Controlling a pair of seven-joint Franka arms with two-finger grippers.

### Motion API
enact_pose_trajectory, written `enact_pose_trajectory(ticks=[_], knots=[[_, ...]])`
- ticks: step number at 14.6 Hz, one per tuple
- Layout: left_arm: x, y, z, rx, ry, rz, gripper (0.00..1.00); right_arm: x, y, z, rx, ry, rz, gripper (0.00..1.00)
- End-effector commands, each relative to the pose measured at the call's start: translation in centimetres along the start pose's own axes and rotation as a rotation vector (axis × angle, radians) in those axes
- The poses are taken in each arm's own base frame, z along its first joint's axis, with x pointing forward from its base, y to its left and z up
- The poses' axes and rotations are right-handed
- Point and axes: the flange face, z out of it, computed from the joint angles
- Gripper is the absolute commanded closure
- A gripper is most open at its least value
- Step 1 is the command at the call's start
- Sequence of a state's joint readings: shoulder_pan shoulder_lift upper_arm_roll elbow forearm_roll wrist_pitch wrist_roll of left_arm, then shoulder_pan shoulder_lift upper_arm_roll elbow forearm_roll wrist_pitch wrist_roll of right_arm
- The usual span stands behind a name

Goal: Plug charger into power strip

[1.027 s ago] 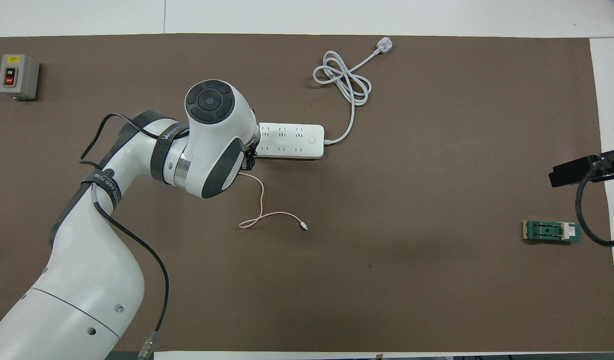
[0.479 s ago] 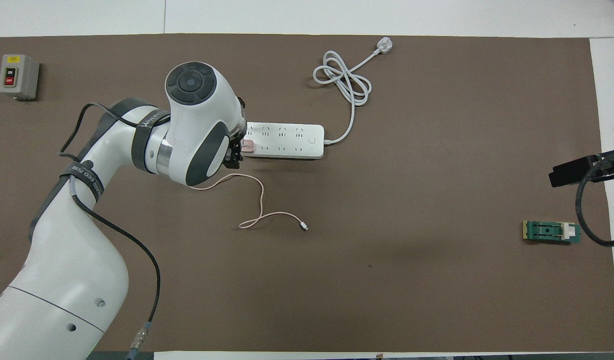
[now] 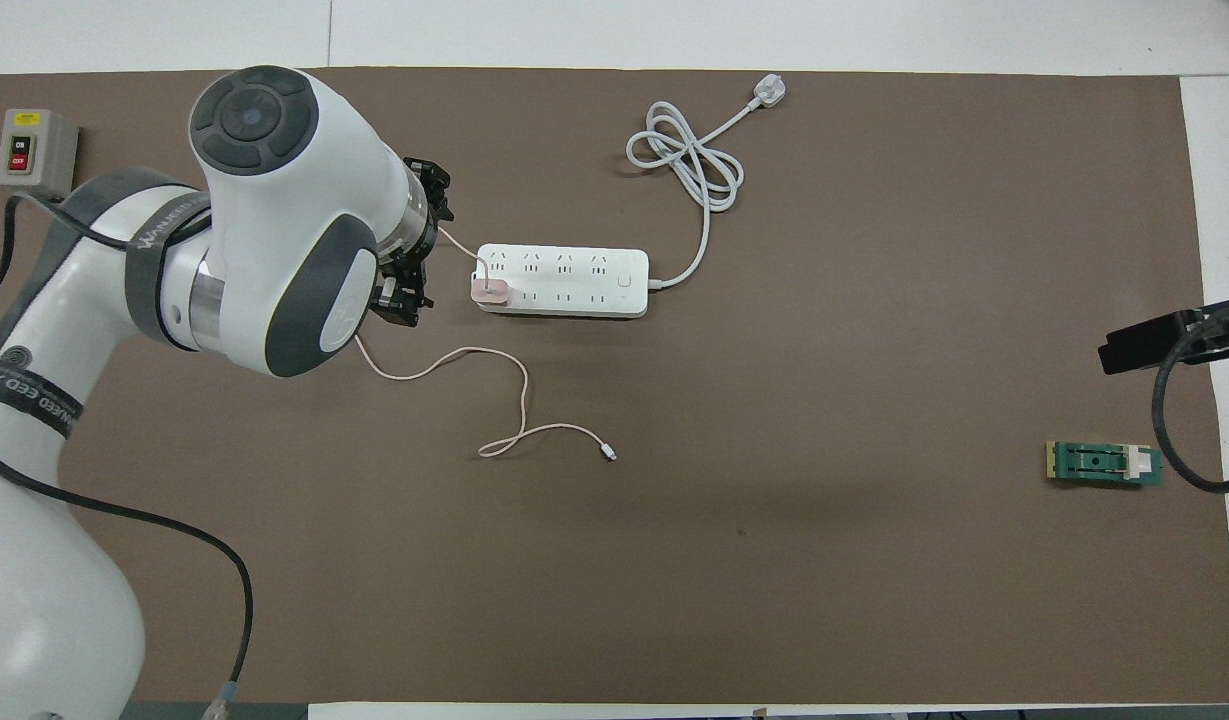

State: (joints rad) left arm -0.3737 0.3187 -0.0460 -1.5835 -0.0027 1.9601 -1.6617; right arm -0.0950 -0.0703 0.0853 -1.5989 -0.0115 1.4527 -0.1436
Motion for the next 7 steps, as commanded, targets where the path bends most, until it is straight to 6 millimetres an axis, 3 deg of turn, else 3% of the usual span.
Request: enact_pose_trajectory(ticks=[1, 3, 7], knots=[[2.8, -0.9, -1.5, 0.032, -0.011, 0.134, 0.0, -0.5, 0.2, -0.3, -0.003, -0.004, -0.005, 0.0], [4.6, -1.8, -3.4, 0.045, -0.011, 0.298, 0.0, -0.5, 0.2, -0.3, -0.004, -0.003, -0.005, 0.0], [10.5, -3.5, -6.0, 0.056, -0.012, 0.537, 0.0, -0.5, 0.2, -0.3, -0.003, -0.004, -0.005, 0.0]])
